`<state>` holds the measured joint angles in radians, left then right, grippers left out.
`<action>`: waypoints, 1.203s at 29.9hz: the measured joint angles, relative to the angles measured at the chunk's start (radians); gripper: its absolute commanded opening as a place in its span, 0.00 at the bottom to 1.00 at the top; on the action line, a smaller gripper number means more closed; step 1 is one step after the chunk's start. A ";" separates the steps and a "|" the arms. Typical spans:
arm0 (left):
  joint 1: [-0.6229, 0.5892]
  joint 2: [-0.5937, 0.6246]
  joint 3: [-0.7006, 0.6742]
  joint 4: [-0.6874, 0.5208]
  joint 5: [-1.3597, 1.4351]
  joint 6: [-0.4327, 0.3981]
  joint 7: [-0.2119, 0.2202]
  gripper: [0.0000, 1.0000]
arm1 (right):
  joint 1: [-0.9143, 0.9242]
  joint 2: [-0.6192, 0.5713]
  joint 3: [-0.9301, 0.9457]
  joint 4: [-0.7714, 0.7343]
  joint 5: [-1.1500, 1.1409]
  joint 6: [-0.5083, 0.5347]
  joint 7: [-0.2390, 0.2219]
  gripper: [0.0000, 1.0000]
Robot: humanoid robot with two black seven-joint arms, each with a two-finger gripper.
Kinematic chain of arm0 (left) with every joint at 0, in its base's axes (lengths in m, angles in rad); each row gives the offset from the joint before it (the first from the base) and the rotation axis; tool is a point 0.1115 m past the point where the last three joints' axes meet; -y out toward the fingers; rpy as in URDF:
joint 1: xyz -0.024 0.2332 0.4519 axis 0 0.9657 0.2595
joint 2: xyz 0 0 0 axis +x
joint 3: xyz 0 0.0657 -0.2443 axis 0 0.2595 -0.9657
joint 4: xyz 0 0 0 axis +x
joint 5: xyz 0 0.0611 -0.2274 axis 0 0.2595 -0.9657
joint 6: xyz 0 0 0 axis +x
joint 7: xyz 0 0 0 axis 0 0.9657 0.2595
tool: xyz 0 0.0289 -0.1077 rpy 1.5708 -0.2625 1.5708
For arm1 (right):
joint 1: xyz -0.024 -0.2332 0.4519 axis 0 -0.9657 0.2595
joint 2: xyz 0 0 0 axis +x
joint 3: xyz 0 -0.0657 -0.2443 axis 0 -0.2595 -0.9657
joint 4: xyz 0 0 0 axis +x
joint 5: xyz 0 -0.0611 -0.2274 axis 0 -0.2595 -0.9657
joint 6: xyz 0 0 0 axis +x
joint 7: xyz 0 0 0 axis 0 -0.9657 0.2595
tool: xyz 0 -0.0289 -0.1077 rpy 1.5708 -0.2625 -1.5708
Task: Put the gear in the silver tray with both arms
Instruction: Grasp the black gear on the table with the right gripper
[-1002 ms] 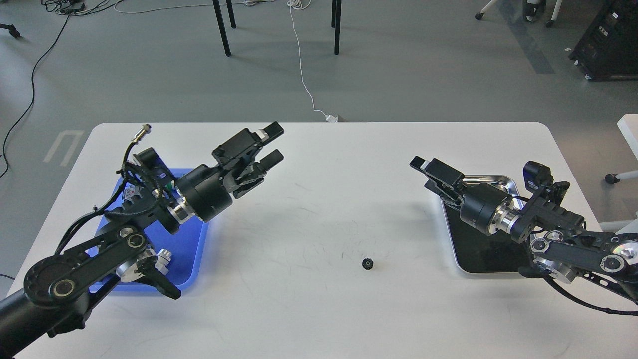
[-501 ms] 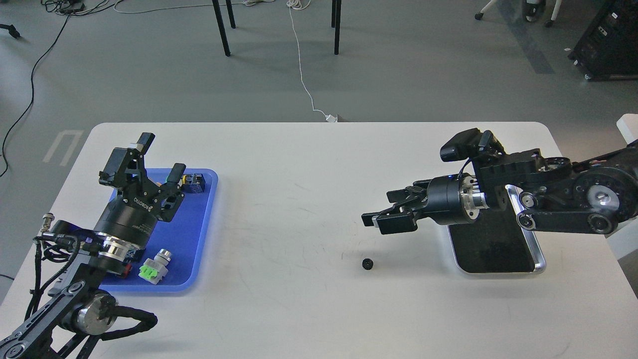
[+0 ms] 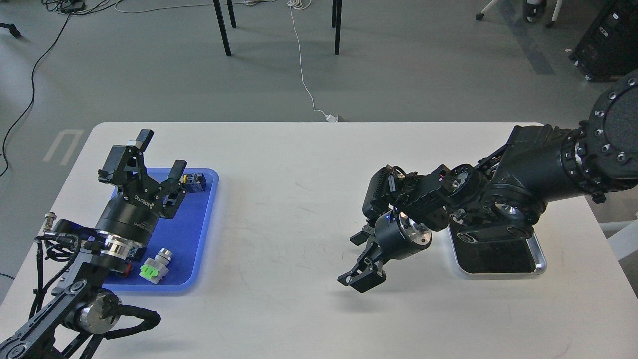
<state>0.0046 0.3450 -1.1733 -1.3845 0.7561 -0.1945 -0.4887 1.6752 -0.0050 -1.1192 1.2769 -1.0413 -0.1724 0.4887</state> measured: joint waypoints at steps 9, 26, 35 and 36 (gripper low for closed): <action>-0.001 -0.024 0.000 -0.002 0.001 0.001 0.000 0.98 | -0.057 0.004 -0.056 -0.058 0.000 -0.042 0.000 0.73; -0.006 -0.026 -0.001 -0.002 0.002 0.000 0.000 0.98 | -0.110 0.005 -0.088 -0.097 0.001 -0.090 0.000 0.57; -0.006 -0.035 0.000 -0.002 0.002 0.000 0.000 0.98 | -0.122 0.005 -0.106 -0.107 0.001 -0.109 0.000 0.34; -0.006 -0.035 0.000 -0.002 0.002 0.000 0.000 0.98 | -0.123 0.005 -0.111 -0.107 0.001 -0.116 0.000 0.33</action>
<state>-0.0010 0.3100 -1.1735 -1.3868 0.7578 -0.1946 -0.4887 1.5519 0.0000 -1.2305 1.1694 -1.0400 -0.2879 0.4887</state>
